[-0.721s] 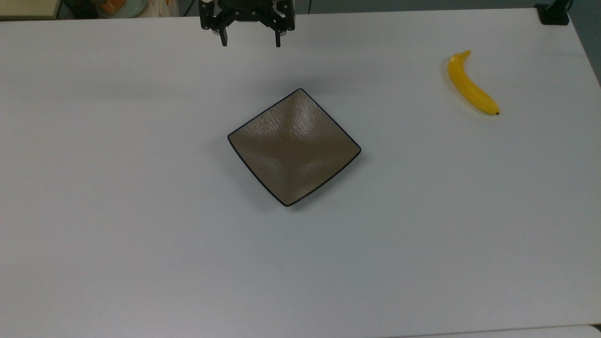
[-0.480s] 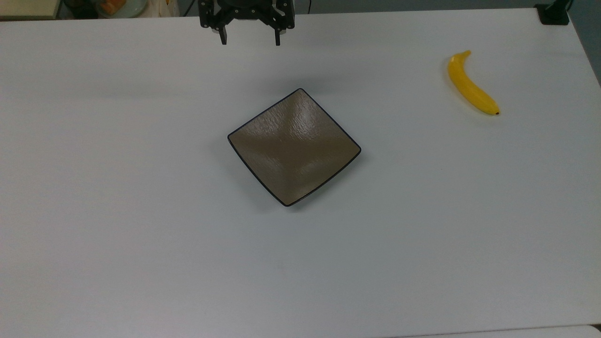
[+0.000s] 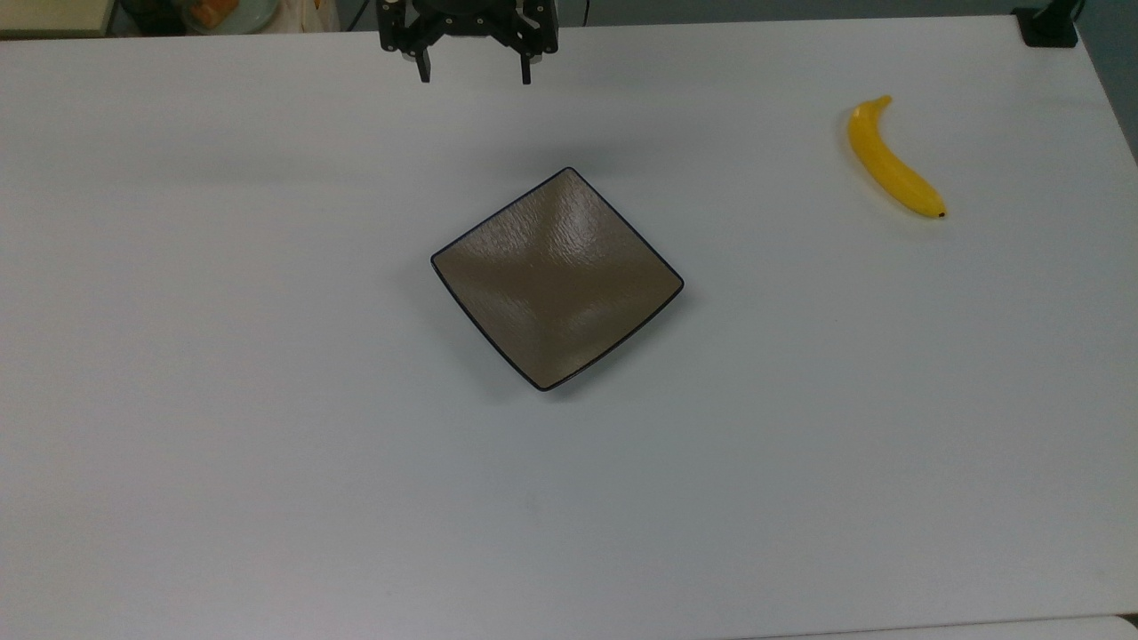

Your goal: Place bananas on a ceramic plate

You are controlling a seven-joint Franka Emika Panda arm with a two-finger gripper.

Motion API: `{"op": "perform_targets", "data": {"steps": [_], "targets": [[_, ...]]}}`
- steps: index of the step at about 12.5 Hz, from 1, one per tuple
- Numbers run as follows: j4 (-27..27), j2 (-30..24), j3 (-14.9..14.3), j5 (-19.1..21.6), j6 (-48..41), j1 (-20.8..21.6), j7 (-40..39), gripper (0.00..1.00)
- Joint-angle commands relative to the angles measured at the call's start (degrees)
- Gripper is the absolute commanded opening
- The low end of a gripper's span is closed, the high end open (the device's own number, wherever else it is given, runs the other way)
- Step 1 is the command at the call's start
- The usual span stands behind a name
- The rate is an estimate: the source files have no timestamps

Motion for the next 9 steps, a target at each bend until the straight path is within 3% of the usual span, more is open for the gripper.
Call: {"op": "perform_targets", "data": {"steps": [1,9], "targets": [[-1.78,-1.25,-0.80,0.50,-0.81,1.41,-0.68,1.00],[-4.07,-0.81,1.04,1.20,0.07,4.48,-0.33,1.00]]}}
